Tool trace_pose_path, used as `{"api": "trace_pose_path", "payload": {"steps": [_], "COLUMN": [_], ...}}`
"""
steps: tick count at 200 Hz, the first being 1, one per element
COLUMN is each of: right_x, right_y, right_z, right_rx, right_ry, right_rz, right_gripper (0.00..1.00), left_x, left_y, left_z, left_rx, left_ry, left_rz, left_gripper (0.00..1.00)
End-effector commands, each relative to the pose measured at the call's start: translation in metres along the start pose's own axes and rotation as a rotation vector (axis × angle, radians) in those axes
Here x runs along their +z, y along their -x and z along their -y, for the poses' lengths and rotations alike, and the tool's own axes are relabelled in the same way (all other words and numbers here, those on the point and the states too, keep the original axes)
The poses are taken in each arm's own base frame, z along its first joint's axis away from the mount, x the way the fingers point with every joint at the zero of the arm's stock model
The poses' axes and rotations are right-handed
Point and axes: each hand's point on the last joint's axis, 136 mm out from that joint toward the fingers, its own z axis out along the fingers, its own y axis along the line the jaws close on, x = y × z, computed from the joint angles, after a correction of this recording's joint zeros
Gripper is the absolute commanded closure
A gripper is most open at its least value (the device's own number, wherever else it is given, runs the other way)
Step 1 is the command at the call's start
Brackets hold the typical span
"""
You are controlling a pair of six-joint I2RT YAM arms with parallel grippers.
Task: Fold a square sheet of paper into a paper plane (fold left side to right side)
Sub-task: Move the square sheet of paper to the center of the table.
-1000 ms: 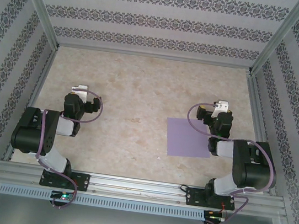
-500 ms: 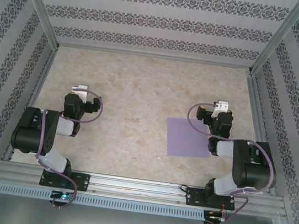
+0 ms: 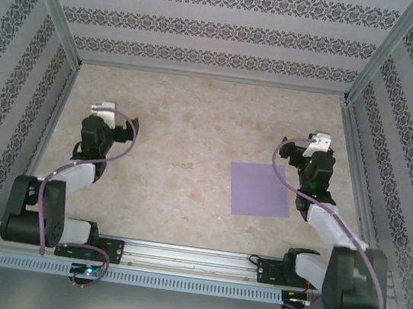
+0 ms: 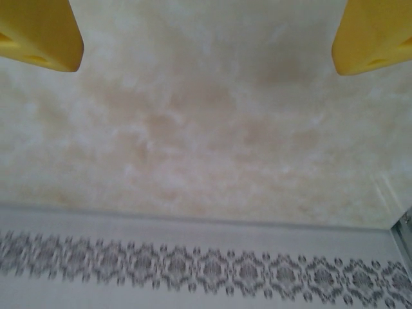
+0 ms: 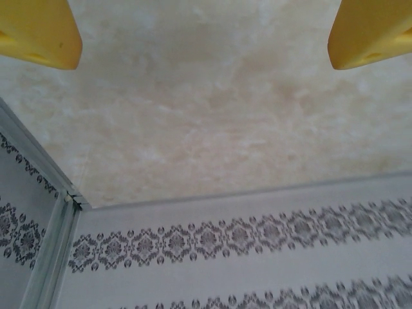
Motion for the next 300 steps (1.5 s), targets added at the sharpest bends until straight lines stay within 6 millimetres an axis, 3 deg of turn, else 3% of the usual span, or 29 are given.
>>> {"api": "trace_pose_path", "payload": {"steps": [1, 38, 71, 100, 137, 170, 210, 263, 300], "right_x": [-0.022, -0.067, -0.096, -0.108, -0.109, -0.102, -0.09, -0.074, -0.074], "right_y": [-0.03, -0.049, -0.075, -0.105, -0.143, -0.16, -0.177, -0.199, -0.213], "right_z": [-0.007, -0.043, -0.072, -0.093, -0.115, -0.137, -0.152, -0.163, -0.186], "right_rx": [0.137, 0.293, 0.361, 0.316, 0.206, 0.164, 0.134, 0.132, 0.161], "right_ry": [0.021, 0.179, 0.293, 0.333, 0.315, 0.335, 0.334, 0.312, 0.327], "right_rz": [-0.23, -0.448, -0.609, -0.725, -0.838, -0.891, -0.936, -0.986, -1.027], "right_gripper": [0.02, 0.03, 0.07, 0.1, 0.11, 0.11, 0.12, 0.14, 0.15], "left_x": [-0.006, -0.024, -0.051, -0.067, -0.074, -0.071, -0.07, -0.07, -0.072], "left_y": [-0.017, -0.033, -0.058, -0.071, -0.084, -0.094, -0.106, -0.107, -0.103], "left_z": [0.018, 0.073, 0.11, 0.144, 0.169, 0.177, 0.173, 0.169, 0.16], "left_rx": [-0.25, -0.508, -0.533, -0.502, -0.505, -0.523, -0.507, -0.492, -0.472], "left_ry": [-0.06, -0.301, -0.357, -0.393, -0.412, -0.415, -0.378, -0.355, -0.305], "left_rz": [-0.193, -0.364, -0.485, -0.546, -0.571, -0.59, -0.602, -0.604, -0.59], "left_gripper": [0.01, 0.01, 0.01, 0.01, 0.01, 0.0, 0.0, 0.0, 0.0]}}
